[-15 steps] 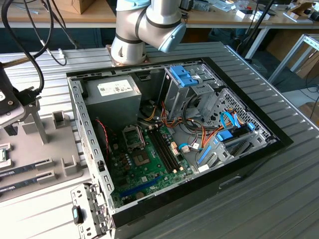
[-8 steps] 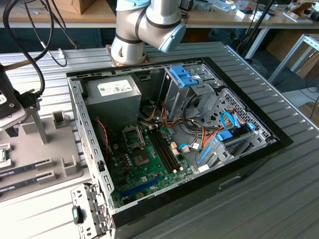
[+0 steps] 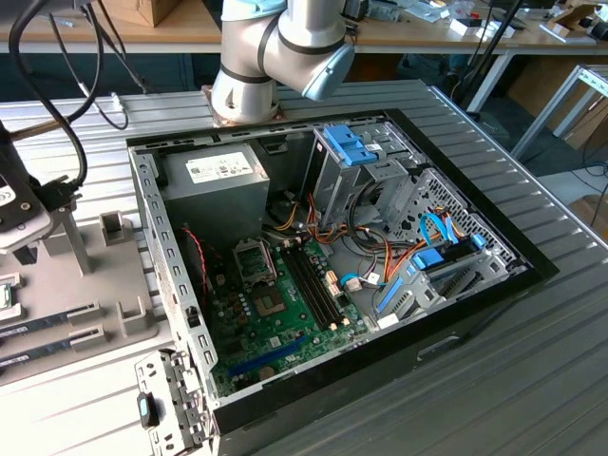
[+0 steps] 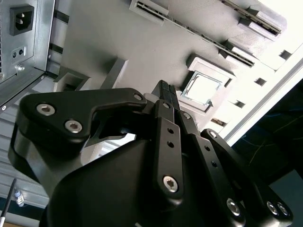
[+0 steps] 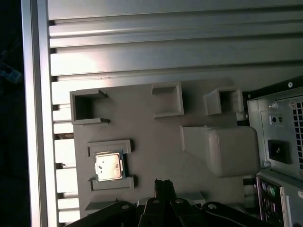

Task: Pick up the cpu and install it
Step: 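Reach for the cpu, then pick up the cpu and move it towards the insertion slot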

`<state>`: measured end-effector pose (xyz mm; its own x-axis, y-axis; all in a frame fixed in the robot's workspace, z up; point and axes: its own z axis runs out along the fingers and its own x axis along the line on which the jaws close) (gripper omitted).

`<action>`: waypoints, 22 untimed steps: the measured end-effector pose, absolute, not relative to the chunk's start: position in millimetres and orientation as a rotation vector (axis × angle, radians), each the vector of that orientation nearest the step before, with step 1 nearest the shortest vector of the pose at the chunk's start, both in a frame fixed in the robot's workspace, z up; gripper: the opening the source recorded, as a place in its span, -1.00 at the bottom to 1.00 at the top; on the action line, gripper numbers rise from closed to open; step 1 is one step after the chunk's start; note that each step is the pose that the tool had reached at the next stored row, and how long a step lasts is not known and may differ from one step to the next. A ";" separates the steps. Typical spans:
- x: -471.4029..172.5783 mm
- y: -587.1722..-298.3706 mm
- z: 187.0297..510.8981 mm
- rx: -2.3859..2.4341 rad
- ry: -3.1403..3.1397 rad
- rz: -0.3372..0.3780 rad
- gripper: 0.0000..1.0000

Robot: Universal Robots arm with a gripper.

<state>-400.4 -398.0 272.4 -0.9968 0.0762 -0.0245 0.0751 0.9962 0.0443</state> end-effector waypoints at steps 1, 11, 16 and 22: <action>-400.4 -398.0 272.0 0.118 3.113 0.068 -0.79; -427.7 -397.3 252.7 0.118 3.112 0.067 -0.79; -433.5 -397.1 252.2 0.118 3.113 0.067 -0.79; -433.5 -397.1 252.0 0.118 3.112 0.068 -0.79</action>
<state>-433.5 -397.1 252.0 -0.9968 0.0762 -0.0245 0.0751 0.9962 0.0443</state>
